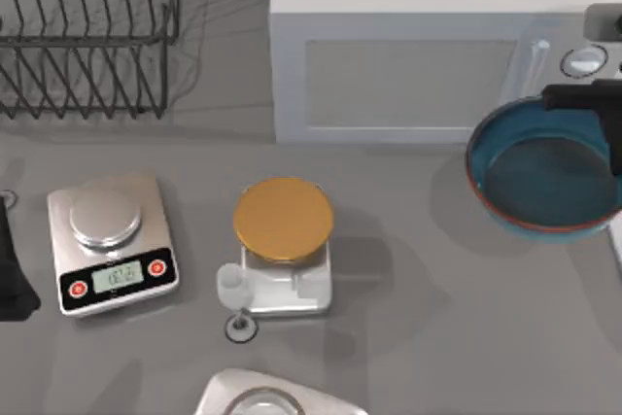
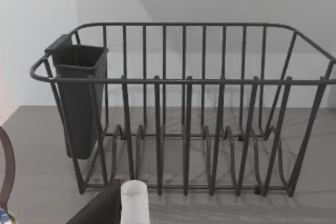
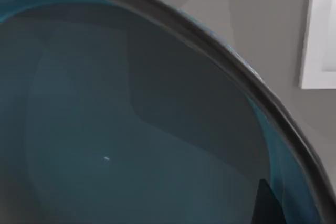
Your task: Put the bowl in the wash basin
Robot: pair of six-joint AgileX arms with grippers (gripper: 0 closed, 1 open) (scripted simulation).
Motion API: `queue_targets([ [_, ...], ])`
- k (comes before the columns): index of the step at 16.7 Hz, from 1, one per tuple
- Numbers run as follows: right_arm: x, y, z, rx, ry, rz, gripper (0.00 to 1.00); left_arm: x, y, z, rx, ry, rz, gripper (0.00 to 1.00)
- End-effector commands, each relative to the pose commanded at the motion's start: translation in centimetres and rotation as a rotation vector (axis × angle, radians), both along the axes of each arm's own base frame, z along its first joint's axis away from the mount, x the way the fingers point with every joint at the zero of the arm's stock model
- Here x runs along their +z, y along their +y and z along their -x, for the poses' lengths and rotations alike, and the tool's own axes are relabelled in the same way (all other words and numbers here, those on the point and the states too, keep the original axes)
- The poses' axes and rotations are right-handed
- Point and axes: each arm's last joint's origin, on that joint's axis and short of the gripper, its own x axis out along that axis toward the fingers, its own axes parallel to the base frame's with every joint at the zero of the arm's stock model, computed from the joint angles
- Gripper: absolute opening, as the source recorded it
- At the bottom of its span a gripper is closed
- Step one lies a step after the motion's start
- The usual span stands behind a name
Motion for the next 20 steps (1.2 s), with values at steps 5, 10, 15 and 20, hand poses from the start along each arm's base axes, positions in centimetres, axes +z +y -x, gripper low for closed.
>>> queue_targets([
  [5,-4.4,-7.7,-0.9,-0.184,-0.074,-0.037,0.00,0.0,0.0,0.0,0.000,0.000,0.000,1.00],
  [10,-9.1,-17.8,0.2,-0.408,-0.376,-0.069,0.00,0.0,0.0,0.0,0.000,0.000,0.000,1.00],
  [15,-10.7,-24.1,2.6,-0.444,-0.853,-0.011,0.00,0.0,0.0,0.0,0.000,0.000,0.000,1.00],
  [20,-9.0,-24.5,4.1,-0.250,-1.281,0.049,0.00,0.0,0.0,0.0,0.000,0.000,0.000,1.00],
])
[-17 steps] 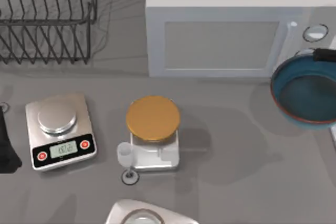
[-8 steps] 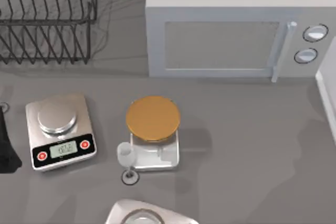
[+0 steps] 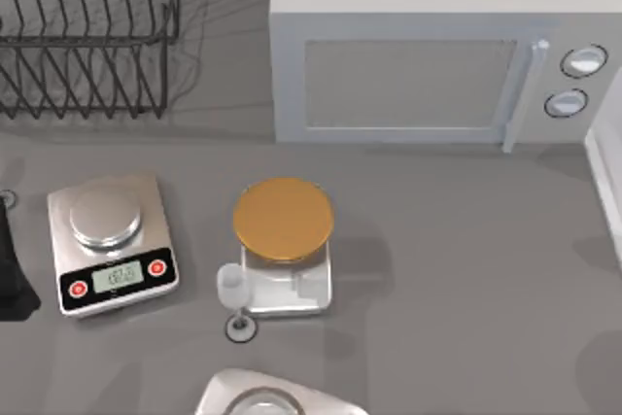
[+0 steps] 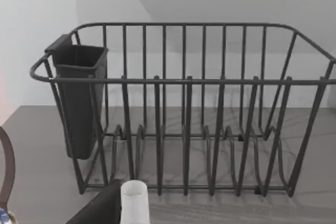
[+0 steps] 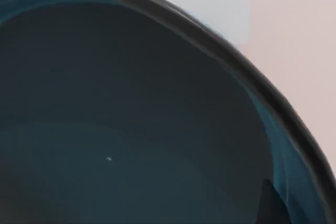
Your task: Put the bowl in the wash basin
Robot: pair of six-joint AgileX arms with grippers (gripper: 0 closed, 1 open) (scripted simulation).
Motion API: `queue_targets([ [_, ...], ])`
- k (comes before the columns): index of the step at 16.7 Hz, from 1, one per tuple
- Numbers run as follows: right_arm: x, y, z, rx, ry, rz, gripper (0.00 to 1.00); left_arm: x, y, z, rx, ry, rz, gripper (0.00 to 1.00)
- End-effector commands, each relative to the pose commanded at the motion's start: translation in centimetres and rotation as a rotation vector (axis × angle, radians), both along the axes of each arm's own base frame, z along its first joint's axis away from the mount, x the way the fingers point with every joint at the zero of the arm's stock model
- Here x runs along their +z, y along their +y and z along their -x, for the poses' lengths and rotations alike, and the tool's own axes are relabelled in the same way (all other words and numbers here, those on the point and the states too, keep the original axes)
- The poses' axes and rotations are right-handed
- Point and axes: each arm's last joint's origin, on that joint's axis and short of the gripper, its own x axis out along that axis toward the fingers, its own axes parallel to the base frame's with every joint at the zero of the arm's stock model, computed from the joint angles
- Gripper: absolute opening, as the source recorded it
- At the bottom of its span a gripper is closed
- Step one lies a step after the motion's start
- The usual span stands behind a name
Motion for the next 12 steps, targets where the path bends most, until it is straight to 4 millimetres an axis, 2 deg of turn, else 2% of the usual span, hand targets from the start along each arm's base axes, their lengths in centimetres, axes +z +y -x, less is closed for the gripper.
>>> queue_targets([
  [6,2.3,2.5,0.7,0.174,-0.253,0.155,0.00,0.0,0.0,0.0,0.000,0.000,0.000,1.00],
  [12,2.5,2.6,0.7,0.184,-0.268,0.162,0.00,0.0,0.0,0.0,0.000,0.000,0.000,1.00],
])
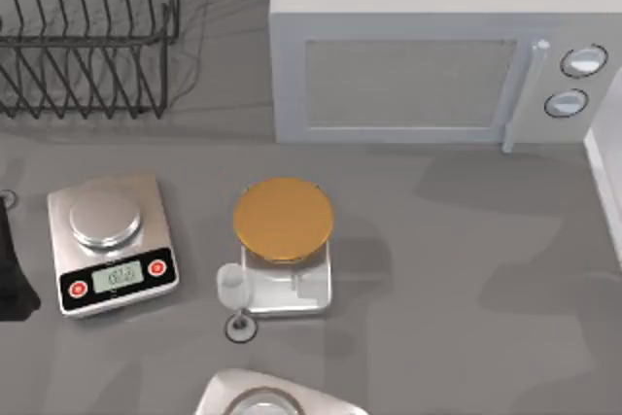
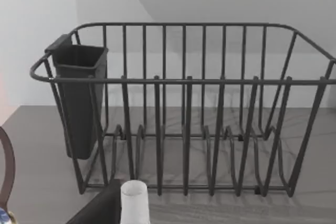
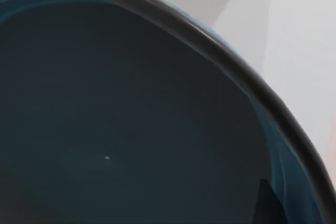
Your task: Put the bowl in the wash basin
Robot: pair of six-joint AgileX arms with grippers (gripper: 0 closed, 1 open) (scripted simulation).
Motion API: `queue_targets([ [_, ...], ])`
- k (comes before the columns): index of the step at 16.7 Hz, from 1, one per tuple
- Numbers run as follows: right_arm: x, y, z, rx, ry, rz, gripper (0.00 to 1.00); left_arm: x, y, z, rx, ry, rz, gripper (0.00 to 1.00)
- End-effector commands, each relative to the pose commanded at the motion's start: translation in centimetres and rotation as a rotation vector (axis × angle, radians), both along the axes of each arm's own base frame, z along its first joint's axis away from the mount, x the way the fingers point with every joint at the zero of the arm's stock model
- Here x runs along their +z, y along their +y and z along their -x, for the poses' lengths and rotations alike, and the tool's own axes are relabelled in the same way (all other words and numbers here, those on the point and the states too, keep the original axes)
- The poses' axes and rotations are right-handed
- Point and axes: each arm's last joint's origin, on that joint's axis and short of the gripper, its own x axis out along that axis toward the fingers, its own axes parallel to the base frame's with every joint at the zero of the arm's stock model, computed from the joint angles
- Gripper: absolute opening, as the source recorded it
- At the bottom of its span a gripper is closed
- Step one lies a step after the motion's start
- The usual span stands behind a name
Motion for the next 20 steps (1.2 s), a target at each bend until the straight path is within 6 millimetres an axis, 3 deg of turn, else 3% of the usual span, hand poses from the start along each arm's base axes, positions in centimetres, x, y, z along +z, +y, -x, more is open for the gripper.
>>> queue_targets([
  [4,-1.5,0.0,-0.4,0.018,0.015,-0.010,0.00,0.0,0.0,0.0,0.000,0.000,0.000,1.00],
  [14,-11.6,-0.4,-0.8,0.014,0.057,-0.025,0.00,0.0,0.0,0.0,0.000,0.000,0.000,1.00],
  [20,-14.7,0.2,0.0,0.006,0.010,-0.009,0.00,0.0,0.0,0.0,0.000,0.000,0.000,1.00],
])
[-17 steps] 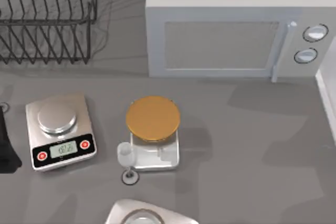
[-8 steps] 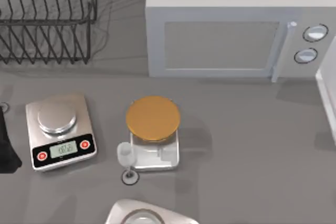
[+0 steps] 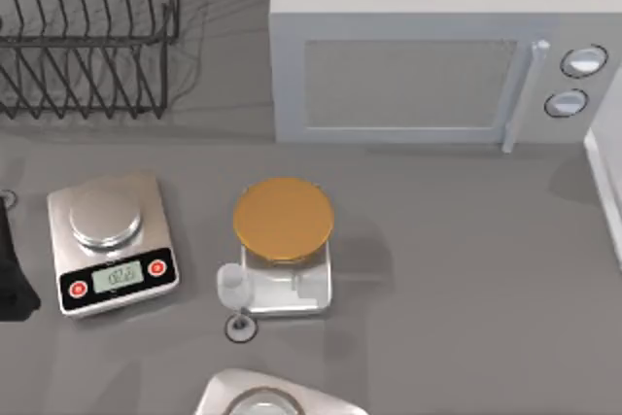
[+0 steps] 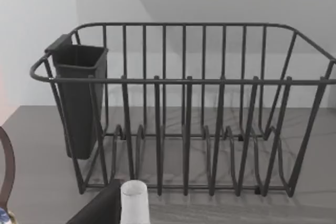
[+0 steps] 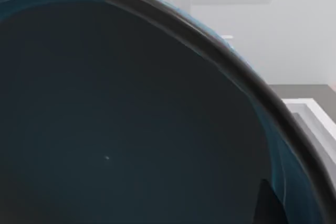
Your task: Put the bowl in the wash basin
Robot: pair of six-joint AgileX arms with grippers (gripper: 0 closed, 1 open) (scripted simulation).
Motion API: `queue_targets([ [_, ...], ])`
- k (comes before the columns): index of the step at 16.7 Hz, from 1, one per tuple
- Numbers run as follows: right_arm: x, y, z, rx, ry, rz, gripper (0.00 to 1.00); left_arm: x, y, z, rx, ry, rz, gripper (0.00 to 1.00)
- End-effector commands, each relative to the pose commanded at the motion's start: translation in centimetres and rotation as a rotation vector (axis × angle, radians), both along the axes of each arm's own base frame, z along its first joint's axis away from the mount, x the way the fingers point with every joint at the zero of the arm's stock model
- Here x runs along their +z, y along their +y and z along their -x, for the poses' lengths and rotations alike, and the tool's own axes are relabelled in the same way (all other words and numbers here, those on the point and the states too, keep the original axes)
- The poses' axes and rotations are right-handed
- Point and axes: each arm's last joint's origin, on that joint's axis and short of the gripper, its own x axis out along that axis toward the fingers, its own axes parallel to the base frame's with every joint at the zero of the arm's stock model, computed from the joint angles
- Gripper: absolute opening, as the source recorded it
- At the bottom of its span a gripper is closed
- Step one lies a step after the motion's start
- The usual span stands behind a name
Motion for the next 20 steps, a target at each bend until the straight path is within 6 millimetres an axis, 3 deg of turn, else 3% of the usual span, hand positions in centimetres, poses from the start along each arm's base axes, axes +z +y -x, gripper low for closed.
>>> queue_targets([
  [6,-0.29,0.00,-0.01,-0.001,-0.012,0.012,0.00,0.00,0.00,0.00,0.000,0.000,0.000,1.00],
  [19,-0.29,0.00,-0.01,-0.001,-0.012,0.012,0.98,0.00,0.00,0.00,0.000,0.000,0.000,1.00],
  [20,-0.29,0.00,-0.01,-0.001,-0.012,0.012,1.00,0.00,0.00,0.00,0.000,0.000,0.000,1.00],
])
